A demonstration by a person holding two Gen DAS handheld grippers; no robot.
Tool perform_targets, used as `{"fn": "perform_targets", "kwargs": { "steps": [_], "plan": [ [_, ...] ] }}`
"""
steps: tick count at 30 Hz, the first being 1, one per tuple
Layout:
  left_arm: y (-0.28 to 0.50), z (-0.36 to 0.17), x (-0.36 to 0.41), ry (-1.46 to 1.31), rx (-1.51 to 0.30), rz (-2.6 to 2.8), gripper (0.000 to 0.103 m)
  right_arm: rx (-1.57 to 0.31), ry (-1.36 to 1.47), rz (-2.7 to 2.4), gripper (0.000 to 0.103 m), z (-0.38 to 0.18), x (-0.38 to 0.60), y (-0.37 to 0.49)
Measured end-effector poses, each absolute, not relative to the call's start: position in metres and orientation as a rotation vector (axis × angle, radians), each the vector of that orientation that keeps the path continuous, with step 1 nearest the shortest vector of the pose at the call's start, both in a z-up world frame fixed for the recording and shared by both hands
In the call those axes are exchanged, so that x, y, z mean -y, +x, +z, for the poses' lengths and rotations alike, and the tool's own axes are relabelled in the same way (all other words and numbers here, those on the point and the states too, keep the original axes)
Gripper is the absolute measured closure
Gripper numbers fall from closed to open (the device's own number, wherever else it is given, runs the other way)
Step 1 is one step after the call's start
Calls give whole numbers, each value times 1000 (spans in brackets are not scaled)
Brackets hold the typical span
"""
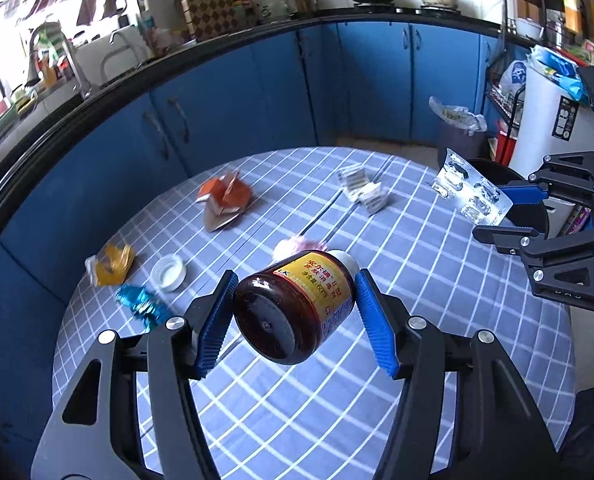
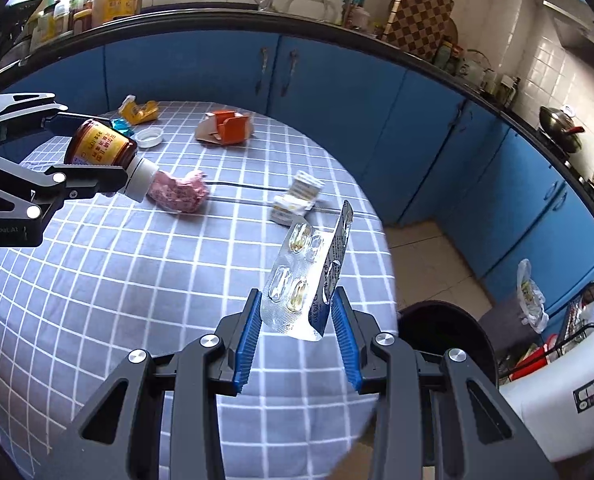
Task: Collect trash
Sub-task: 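Carry both items over the black bin and open the right tool to drop the blister pack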
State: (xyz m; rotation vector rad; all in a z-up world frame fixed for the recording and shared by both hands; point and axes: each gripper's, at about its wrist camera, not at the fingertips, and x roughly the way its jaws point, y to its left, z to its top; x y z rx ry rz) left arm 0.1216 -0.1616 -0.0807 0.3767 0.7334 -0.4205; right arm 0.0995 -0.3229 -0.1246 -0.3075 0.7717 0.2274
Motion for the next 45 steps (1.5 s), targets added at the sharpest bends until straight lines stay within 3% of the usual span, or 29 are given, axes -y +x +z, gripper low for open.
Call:
{"fn": "perform_targets", "kwargs": {
  "steps": [45],
  "plan": [
    [130, -60, 347, 558, -623, -635, 42, -736, -184, 16, 65, -119, 474, 91]
  ]
}}
